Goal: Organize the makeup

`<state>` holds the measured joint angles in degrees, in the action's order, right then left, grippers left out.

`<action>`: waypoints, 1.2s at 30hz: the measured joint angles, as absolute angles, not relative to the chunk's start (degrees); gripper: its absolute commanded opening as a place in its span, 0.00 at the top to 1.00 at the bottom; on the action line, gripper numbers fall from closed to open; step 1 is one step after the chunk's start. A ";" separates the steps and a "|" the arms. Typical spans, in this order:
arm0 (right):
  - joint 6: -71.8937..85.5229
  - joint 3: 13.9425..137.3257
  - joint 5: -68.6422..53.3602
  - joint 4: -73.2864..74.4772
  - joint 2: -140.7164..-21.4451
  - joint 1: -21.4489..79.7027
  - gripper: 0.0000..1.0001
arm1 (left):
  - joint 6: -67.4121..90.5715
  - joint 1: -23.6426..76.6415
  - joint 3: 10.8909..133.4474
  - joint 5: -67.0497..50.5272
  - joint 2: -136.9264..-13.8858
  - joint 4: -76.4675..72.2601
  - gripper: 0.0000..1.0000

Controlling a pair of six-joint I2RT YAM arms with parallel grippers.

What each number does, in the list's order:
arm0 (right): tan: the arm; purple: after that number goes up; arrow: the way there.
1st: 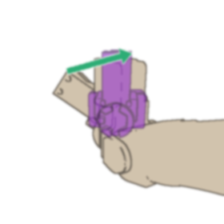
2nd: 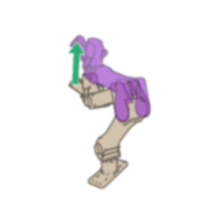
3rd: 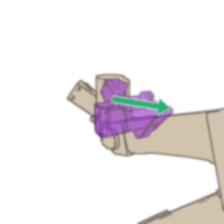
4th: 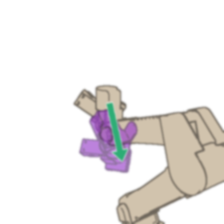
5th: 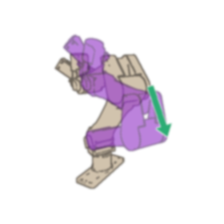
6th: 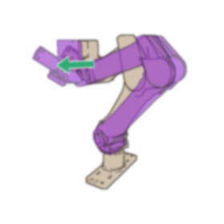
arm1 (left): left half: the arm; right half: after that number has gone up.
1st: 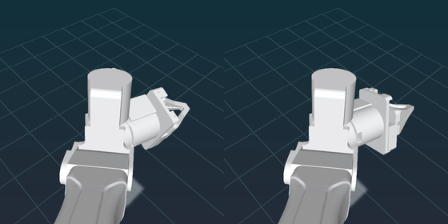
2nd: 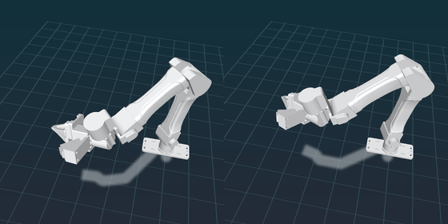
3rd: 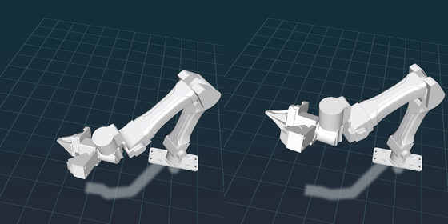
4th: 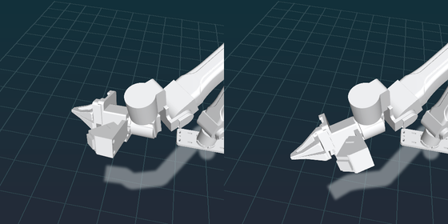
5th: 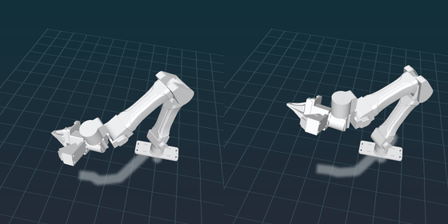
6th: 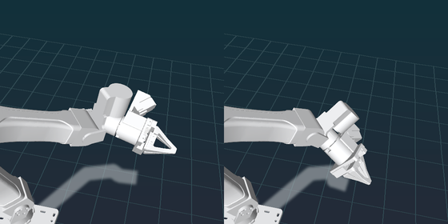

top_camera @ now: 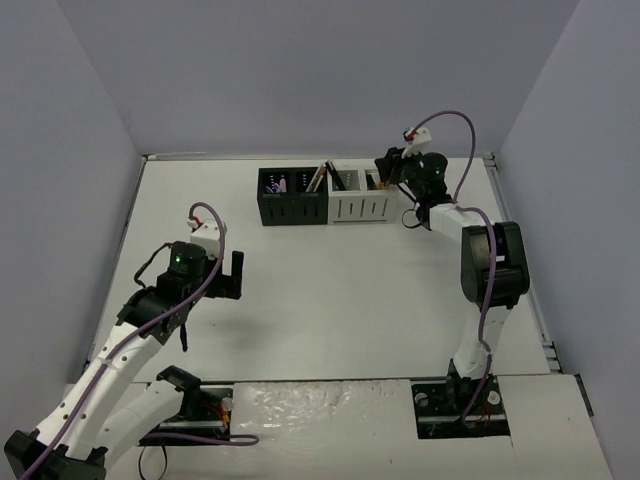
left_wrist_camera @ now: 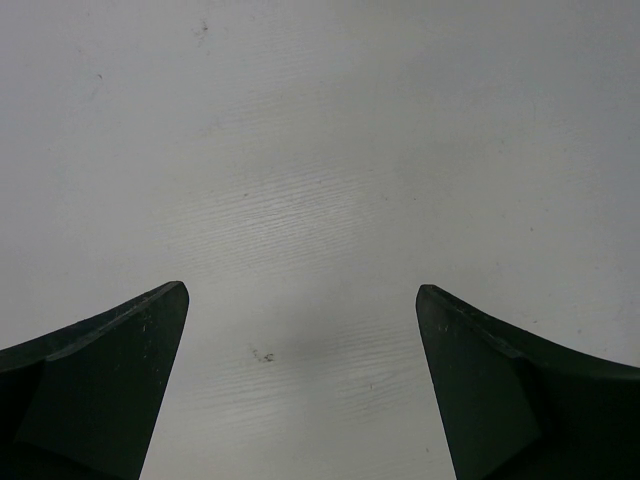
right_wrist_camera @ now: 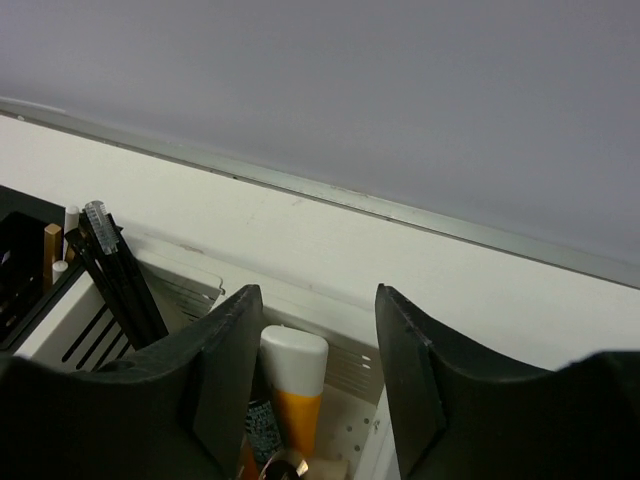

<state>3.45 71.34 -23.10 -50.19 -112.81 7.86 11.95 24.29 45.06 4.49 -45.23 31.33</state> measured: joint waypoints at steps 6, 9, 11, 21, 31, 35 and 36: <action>2.91 67.85 -23.22 -46.19 -105.69 7.86 0.31 | 11.94 24.29 45.06 4.53 -44.71 31.25 0.03; 2.48 67.06 -22.28 -40.07 -98.69 7.86 0.15 | 11.96 23.99 45.06 5.00 -44.33 31.23 0.03; 2.24 66.73 -21.07 -35.09 -92.70 7.86 0.04 | 11.95 23.56 45.06 5.70 -43.76 31.20 0.03; 3.21 60.86 -7.40 -8.96 -56.29 7.89 0.00 | 11.42 22.83 51.03 10.12 -40.81 32.61 0.03; 7.75 50.65 6.19 7.14 -30.80 12.99 0.00 | 9.39 22.81 55.81 17.28 -29.09 35.88 0.03; 7.66 50.65 8.75 9.57 -28.39 15.06 0.00 | 9.17 22.81 56.27 18.86 -26.05 37.84 0.03; 7.63 50.65 9.11 10.03 -28.06 15.39 0.00 | 9.17 22.81 56.27 19.13 -25.70 38.41 0.03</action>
